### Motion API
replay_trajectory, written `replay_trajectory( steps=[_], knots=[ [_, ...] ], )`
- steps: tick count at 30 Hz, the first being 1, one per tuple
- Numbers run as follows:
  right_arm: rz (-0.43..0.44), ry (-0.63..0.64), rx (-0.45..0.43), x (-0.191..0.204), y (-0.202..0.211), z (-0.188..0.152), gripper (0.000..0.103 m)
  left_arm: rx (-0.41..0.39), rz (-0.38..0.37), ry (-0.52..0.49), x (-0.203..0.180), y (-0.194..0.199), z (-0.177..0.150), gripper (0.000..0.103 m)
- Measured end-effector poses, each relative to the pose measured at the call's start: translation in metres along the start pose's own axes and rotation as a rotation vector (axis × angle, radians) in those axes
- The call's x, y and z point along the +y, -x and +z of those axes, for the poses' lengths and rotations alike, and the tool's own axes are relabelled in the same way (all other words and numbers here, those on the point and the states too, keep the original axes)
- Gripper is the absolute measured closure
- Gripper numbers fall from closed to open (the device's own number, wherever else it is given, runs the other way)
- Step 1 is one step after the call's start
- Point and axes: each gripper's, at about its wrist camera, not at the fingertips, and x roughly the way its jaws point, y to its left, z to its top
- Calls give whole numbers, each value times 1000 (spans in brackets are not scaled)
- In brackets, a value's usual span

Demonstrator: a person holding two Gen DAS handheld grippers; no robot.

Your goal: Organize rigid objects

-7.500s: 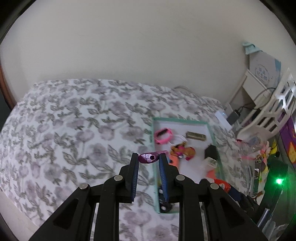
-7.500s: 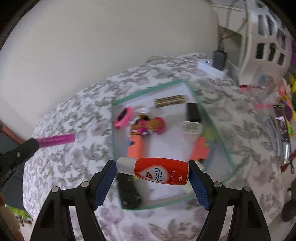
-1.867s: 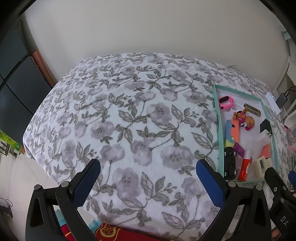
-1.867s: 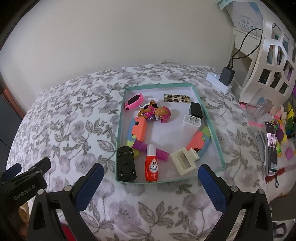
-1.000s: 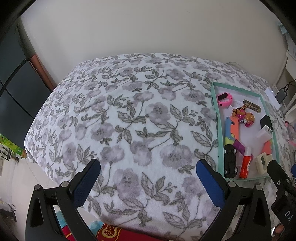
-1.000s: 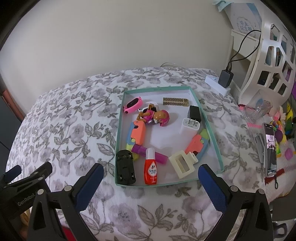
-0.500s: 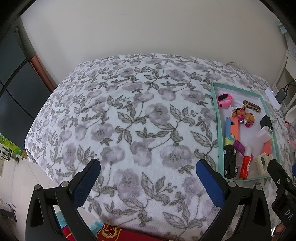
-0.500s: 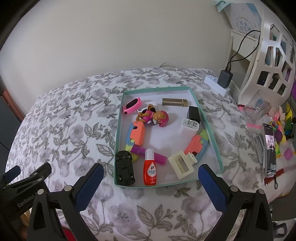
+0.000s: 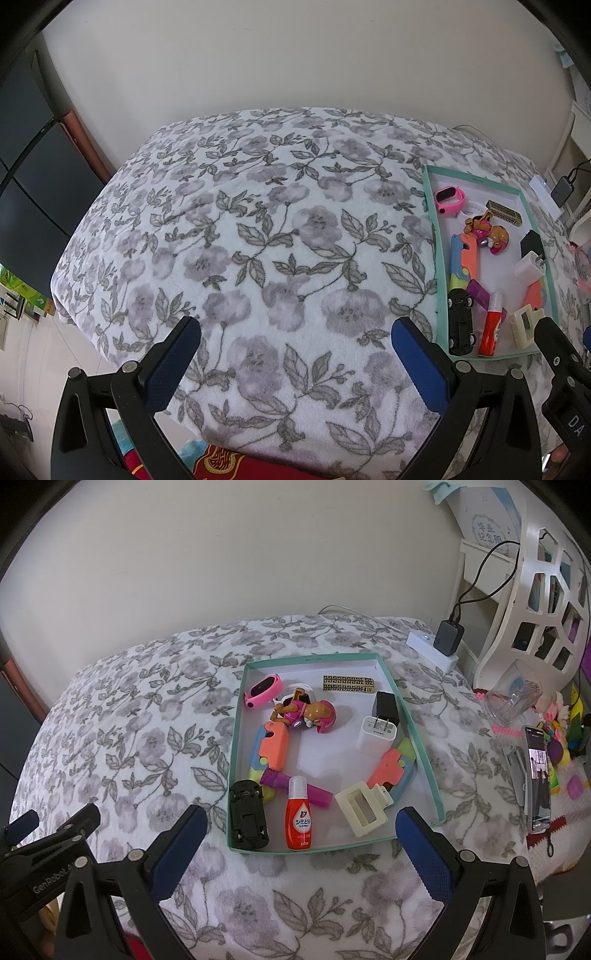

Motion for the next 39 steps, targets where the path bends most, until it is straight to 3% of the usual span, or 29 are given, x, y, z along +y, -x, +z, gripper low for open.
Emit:
replay_trajectory(
  steps=[39],
  knots=[
    [-2,0,1,0,0,0,0,8,11,10,-1,-3,-1,0]
  ],
)
